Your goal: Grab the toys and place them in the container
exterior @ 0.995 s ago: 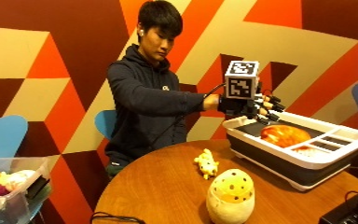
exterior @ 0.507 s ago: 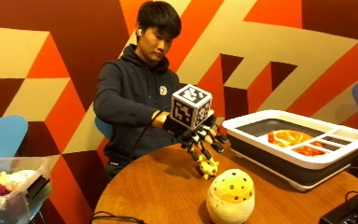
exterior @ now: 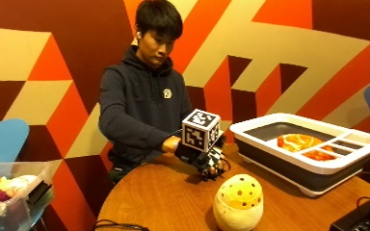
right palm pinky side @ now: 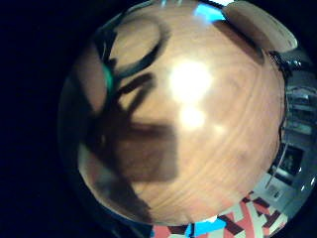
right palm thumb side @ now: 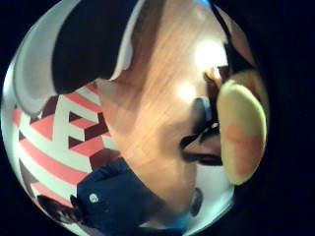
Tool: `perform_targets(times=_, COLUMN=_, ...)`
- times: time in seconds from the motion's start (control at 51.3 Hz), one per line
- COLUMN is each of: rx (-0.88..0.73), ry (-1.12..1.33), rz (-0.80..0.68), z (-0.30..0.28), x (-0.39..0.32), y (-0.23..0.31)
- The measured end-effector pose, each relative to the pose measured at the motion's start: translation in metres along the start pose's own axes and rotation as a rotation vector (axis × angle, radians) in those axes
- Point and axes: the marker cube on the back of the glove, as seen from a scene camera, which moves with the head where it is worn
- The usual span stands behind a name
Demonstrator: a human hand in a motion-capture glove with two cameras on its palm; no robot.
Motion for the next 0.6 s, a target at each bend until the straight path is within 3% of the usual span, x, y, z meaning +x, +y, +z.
perform_targets(times=0.371, rx=0.195, ry=-0.135, rz=-0.053, z=-0.108, x=-0.032, y=0.003)
perform_targets(times=0.605, rx=0.353, ry=-0.301, rz=-0.18, z=-0.162, x=-0.112, y=-0.018)
